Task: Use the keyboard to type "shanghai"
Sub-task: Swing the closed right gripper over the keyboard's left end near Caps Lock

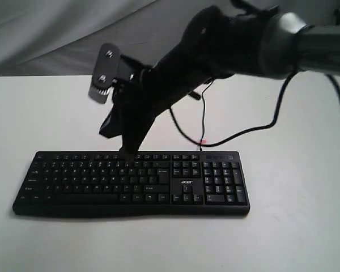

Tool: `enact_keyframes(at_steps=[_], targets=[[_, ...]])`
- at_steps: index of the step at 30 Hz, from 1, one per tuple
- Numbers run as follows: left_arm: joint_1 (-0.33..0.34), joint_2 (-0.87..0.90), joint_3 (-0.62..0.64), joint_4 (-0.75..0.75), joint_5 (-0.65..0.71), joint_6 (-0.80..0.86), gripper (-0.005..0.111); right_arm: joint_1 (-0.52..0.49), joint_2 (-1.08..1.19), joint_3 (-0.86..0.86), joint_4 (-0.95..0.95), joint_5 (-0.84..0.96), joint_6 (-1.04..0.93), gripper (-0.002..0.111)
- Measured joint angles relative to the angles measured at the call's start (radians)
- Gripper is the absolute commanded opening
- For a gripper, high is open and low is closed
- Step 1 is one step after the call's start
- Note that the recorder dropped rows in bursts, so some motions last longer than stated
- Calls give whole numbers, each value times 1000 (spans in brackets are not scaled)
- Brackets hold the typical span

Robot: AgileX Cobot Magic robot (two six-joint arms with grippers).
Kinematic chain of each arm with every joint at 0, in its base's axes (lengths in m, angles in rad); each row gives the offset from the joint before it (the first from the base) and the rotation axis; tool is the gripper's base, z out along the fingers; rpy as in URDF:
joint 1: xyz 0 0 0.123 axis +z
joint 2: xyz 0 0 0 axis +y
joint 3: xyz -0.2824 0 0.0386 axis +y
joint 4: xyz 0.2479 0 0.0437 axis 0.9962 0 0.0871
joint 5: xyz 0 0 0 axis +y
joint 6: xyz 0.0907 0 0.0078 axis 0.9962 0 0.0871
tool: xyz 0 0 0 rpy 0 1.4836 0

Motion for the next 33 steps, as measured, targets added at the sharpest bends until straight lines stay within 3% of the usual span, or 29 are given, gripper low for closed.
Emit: enact_keyframes(at_steps=[8,13,22,33], targets=[[0,0,0,0,0,0,1,139,122,-4,92,-64,-105,0],[0,0,0,0,0,0,1,214,224,-134,104,-83,-43,0],[0,0,0,0,0,0,1,242,430,-485,-84,-77,224,0],[0,0,0,0,0,0,1,235,467,-538,-194,-79,331,0]])
